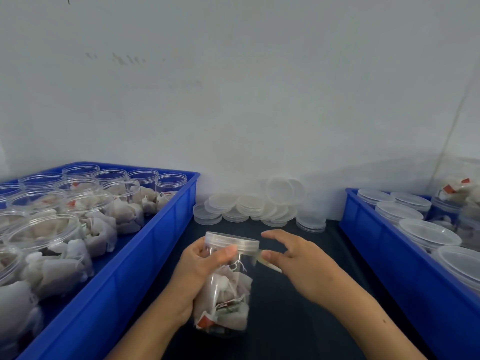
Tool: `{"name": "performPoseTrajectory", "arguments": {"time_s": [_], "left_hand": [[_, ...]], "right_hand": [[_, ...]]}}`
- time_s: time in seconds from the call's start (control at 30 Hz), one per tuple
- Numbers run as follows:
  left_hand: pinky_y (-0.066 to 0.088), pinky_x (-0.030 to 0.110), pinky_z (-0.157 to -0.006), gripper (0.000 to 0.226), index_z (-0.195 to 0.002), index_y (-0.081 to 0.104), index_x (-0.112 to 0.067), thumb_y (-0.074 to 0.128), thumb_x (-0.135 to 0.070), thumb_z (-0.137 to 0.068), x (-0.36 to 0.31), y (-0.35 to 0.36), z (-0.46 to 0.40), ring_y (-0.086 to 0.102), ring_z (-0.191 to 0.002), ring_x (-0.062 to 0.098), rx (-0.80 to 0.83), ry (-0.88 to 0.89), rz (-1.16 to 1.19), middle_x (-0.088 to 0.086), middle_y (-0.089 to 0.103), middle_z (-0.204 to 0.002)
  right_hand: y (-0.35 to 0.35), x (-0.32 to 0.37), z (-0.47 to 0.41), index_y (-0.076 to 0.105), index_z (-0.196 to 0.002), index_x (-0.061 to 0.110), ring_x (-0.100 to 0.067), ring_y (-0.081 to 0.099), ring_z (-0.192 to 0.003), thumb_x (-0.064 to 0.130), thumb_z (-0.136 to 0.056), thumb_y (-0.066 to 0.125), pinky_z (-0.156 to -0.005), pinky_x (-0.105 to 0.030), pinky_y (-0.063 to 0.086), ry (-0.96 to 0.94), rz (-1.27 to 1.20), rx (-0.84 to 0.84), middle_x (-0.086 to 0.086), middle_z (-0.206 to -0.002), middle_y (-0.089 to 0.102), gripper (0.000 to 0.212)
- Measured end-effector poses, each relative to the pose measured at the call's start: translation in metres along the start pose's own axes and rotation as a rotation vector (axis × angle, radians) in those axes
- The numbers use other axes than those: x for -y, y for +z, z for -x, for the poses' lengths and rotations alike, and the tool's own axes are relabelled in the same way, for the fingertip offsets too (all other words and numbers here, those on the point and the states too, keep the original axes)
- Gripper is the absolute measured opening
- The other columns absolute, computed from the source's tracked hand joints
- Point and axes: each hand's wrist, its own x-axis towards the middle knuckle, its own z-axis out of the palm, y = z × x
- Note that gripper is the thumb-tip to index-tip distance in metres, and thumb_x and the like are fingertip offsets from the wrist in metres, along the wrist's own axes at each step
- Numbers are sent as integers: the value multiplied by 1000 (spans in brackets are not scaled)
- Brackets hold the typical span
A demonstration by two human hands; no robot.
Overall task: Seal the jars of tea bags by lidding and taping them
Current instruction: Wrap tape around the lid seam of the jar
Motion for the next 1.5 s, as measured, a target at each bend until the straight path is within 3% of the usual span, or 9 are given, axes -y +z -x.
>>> {"name": "performPoseTrajectory", "arguments": {"time_s": [0.17, 0.3, 0.47, 0.57, 0.67, 0.8, 0.9, 1.13, 1.5], "left_hand": [[59, 37, -69, 80, -116, 59, -10, 89, -37, -47, 4, -4, 0, 71, -86, 30, 26, -31, 61, 18, 72, -102], [58, 30, -70, 81, -120, 56, -11, 81, -42, -50, 9, -5, 0, 71, -95, 27, 77, 24, 88, 13, 73, -105], [57, 26, -69, 71, -119, 55, -15, 82, -44, -61, 12, -3, 1, 70, -97, 23, 118, 61, 45, 8, 72, -106], [58, 28, -73, 51, -120, 56, -25, 63, -51, -76, 12, 1, 1, 69, -100, 22, 51, 103, -63, 14, 62, -120], [56, 30, -83, 46, -118, 48, -50, 51, -64, -74, 12, 8, 2, 66, -99, 6, -86, 232, -271, -3, 57, -123], [51, 27, -87, 94, -127, 38, -46, 59, -90, -46, 11, 16, 3, 60, -96, -6, -189, 275, -507, -23, 60, -105], [52, 34, -90, 109, -132, 47, -28, 70, -84, -41, 9, 13, 0, 61, -97, 0, -262, 226, -466, -18, 62, -104], [48, 13, -68, 70, -112, 60, -27, 75, -57, -50, 8, -1, -3, 68, -86, -3, -177, 181, -225, -7, 73, -99], [49, 18, -80, 80, -119, 60, -25, 77, -56, -47, 9, -15, -7, 67, -99, 2, -21, 129, -116, -12, 72, -106]], "right_hand": [[6, 5, 4, 45, -130, 47, -5, 57, -91, 53, -95, 46, -77, -26, 43, -39, 48, -96, 17, -91, 55, 35], [7, 8, 6, 55, -119, 49, -5, 59, -93, 47, -97, 46, -79, -26, 47, -50, 83, -100, 16, -106, 64, 24], [8, 9, 6, 36, -138, 56, -5, 57, -73, 43, -100, 42, -70, -22, 45, -69, 134, -101, 16, -106, 64, 41], [8, 10, 6, 42, -137, 50, -6, 59, -82, 41, -101, 39, -76, -25, 47, -80, 160, -115, 14, -103, 63, 37], [8, 15, 10, 42, -139, 45, -11, 61, -101, 43, -102, 36, -83, -29, 47, -79, 213, -144, 11, -115, 66, 38], [13, 22, 16, 33, -145, 40, -11, 61, -91, 39, -104, 31, -79, -29, 51, -140, 317, -189, 9, -107, 66, 41], [17, 25, 19, 24, -149, 39, -10, 59, -86, 33, -104, 29, -78, -28, 50, -190, 317, -180, 7, -103, 65, 45], [8, 31, 24, 23, -146, 32, -15, 58, -103, 60, -95, 34, -80, -30, 41, -5, 61, 6, 7, -112, 60, 59], [8, 34, 24, 49, -107, 22, -16, 54, -77, 56, -99, 26, -65, -31, 39, -5, 393, -68, 5, -87, 55, 42]]}}
